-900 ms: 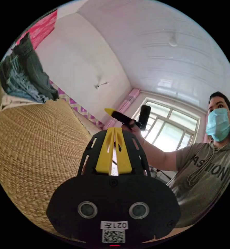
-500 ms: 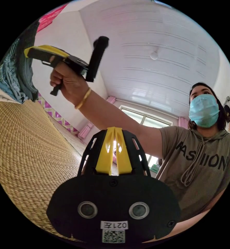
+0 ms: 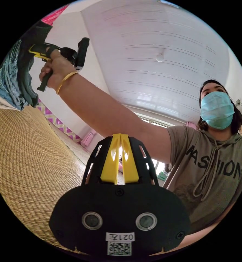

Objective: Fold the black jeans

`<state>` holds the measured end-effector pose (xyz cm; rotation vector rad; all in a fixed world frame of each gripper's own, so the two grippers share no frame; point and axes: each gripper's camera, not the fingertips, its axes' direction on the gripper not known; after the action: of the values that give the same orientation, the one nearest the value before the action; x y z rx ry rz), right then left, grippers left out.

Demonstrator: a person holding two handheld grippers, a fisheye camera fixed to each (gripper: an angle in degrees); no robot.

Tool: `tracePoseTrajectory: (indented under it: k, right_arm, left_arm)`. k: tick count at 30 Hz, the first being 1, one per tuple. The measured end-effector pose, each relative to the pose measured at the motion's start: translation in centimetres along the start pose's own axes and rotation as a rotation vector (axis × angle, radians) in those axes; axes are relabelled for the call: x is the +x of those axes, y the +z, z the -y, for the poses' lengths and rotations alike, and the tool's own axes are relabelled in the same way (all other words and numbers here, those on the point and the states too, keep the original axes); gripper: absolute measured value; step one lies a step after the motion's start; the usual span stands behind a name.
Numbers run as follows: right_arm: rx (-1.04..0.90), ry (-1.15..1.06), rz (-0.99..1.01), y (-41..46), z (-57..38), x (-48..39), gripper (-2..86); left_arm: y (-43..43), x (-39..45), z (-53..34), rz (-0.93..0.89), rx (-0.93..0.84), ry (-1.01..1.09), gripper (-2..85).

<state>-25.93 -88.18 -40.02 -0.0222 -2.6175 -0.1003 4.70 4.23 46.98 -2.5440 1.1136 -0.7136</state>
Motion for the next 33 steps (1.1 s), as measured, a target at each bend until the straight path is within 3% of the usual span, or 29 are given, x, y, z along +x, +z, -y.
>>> tracePoseTrajectory:
  k: [6, 15, 20, 24, 27, 30, 33]
  right_arm:
    - [0.175, 0.51, 0.317, -6.5, -5.5, 18.1, 5.2]
    - [0.269, 0.607, 0.13, -26.6, -20.6, 34.2, 4.6]
    - [0.149, 0.487, -0.051, -33.3, -29.9, 31.1, 4.2]
    - [-0.123, 0.396, -0.154, -26.4, -39.7, 22.3, 4.3]
    - [-0.255, 0.473, -0.119, -19.4, -49.1, 17.4, 4.8]
    - [-0.148, 0.6, 0.031, -17.9, -55.9, 15.2, 5.6]
    - [-0.056, 0.562, -0.025, -19.4, -58.0, 12.8, 5.5]
  left_arm:
    - [-0.1, -2.0, 1.8, 0.021, 0.001, -0.017, -1.0]
    - [0.6, -5.5, 5.0, 0.066, -0.023, -0.046, -0.9]
    - [2.6, -6.6, 7.2, 0.152, -0.112, -0.029, -0.9]
    - [4.6, -8.2, 9.3, 0.229, -0.179, -0.061, -0.9]
    - [6.5, -8.6, 10.5, 0.206, -0.215, -0.088, -0.9]
    - [9.8, -8.1, 11.4, 0.205, -0.314, -0.114, -0.9]
    - [12.3, -8.0, 11.8, 0.2, -0.356, -0.13, -0.9]
